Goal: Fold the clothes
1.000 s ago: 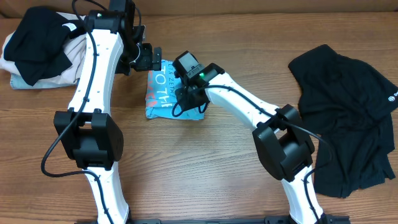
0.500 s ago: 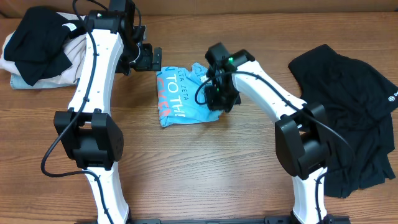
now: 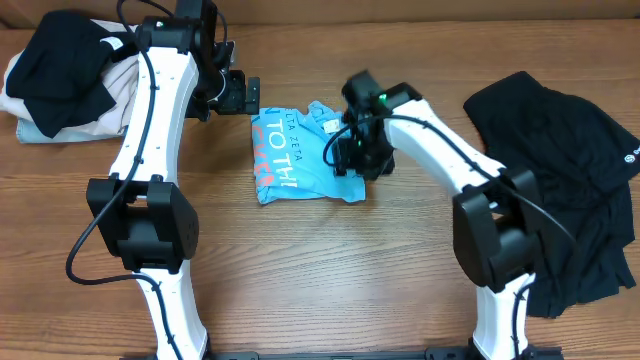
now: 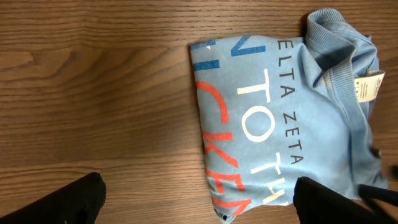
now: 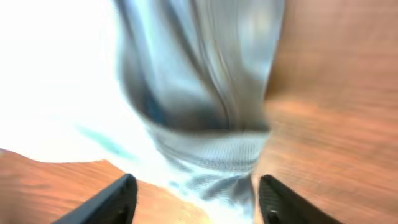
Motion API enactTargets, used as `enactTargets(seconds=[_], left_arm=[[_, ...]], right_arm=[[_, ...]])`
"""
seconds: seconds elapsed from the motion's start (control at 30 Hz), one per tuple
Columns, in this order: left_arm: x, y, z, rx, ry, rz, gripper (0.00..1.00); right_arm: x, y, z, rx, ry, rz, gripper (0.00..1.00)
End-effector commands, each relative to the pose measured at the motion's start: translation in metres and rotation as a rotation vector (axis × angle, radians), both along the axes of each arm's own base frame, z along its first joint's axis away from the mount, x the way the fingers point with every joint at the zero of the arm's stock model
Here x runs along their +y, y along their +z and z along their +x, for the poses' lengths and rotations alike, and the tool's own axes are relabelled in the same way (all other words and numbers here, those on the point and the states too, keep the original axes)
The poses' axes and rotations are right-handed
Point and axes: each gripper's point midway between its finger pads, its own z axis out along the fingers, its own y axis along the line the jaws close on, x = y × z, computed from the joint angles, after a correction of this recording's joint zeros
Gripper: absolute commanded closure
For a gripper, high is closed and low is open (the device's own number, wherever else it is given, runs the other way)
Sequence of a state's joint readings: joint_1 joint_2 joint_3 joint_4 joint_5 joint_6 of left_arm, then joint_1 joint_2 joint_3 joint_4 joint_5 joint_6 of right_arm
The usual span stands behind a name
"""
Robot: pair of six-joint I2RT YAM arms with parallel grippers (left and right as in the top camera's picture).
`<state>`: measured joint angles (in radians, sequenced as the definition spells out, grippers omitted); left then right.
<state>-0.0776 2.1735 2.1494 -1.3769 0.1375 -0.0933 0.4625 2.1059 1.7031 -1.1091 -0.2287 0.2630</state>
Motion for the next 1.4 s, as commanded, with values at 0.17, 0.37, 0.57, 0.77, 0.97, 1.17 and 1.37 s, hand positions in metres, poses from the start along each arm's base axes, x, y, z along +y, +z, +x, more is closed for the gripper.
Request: enactTargets(seconds=[0.17,0.37,0.57,0.77,0.97,1.17,1.37], left_arm=[[0.011,0.004,0.003,-0.018,-0.012,0.047,0.0],[0.011,0.004,0.003,-0.018,-0.012,0.047,0.0],[0.011,0.004,0.003,-0.02,-0.011,0.047,0.0],[0.01,0.004,0.002,-0.017,-0.012,0.047,0.0],[0.01,0.004,0.003,-0.018,-0.012,0.047,0.0],[0.01,0.004,0.002,-0.018,-0.012,0.047,0.0],[0.01,0.004,0.002,-0.018,-0.012,0.047,0.0]], right_arm=[[0.024,0.073,0.063,-0.381,0.105,0.092,0.24],[0.031,0.04,0.092,-0.437,0.127,0.065,0.31],[0.044,0.008,0.097,-0.425,0.176,0.076,0.43],[0.059,-0.014,0.092,-0.404,0.202,0.076,0.59],[0.064,-0.005,0.099,-0.44,0.192,0.094,0.9],[0.033,0.031,0.123,-0.463,0.035,0.106,0.96],[-0.015,0.029,0.14,-0.41,-0.152,0.11,0.96]])
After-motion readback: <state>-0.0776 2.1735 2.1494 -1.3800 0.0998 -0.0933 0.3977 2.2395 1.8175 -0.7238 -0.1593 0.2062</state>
